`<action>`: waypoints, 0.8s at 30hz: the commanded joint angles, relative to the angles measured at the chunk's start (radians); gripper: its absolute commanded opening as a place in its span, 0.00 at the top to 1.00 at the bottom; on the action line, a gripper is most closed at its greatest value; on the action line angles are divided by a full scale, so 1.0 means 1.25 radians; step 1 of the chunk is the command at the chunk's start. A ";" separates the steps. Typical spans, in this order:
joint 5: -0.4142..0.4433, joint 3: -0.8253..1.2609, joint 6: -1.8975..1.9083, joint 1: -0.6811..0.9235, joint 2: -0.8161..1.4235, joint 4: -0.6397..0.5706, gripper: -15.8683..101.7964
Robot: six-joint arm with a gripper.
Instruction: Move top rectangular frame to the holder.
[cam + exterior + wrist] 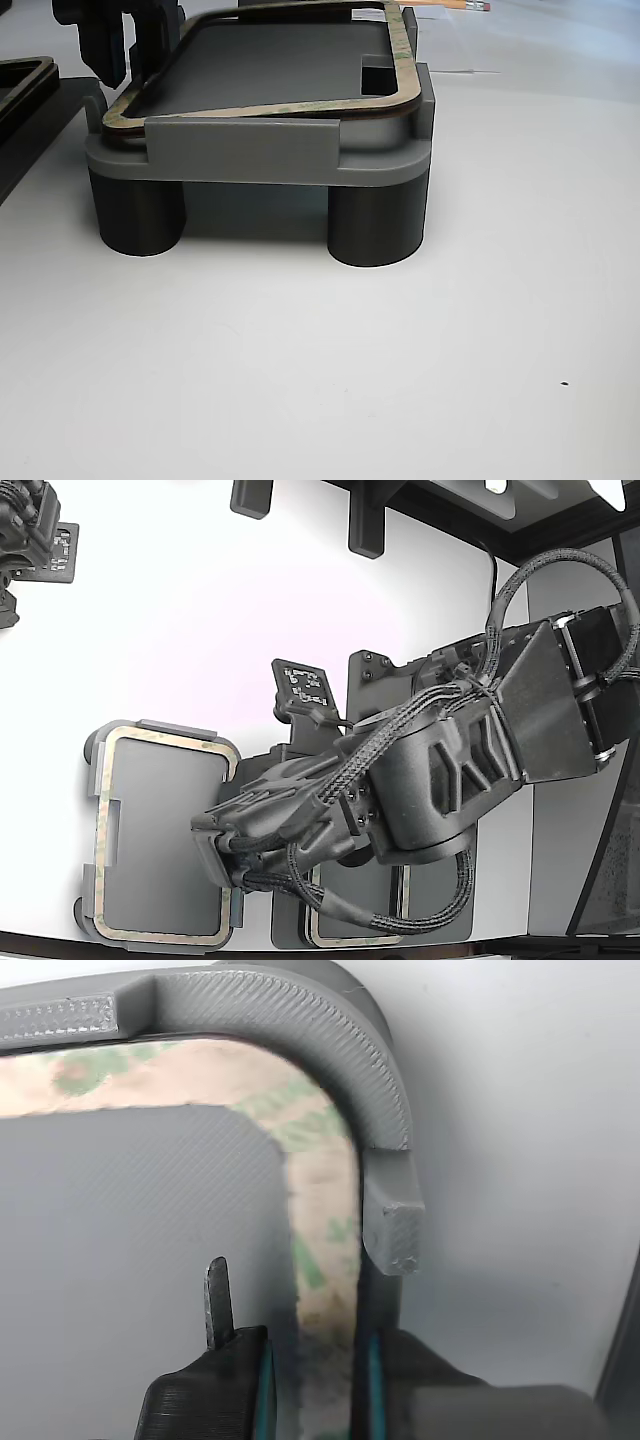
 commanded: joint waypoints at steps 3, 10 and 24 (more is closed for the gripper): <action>0.011 -0.036 -0.010 -0.012 0.017 0.006 0.02; 0.177 -0.184 -0.193 -0.004 0.029 -0.006 0.02; 0.182 0.443 -1.394 -0.198 0.649 -0.501 0.02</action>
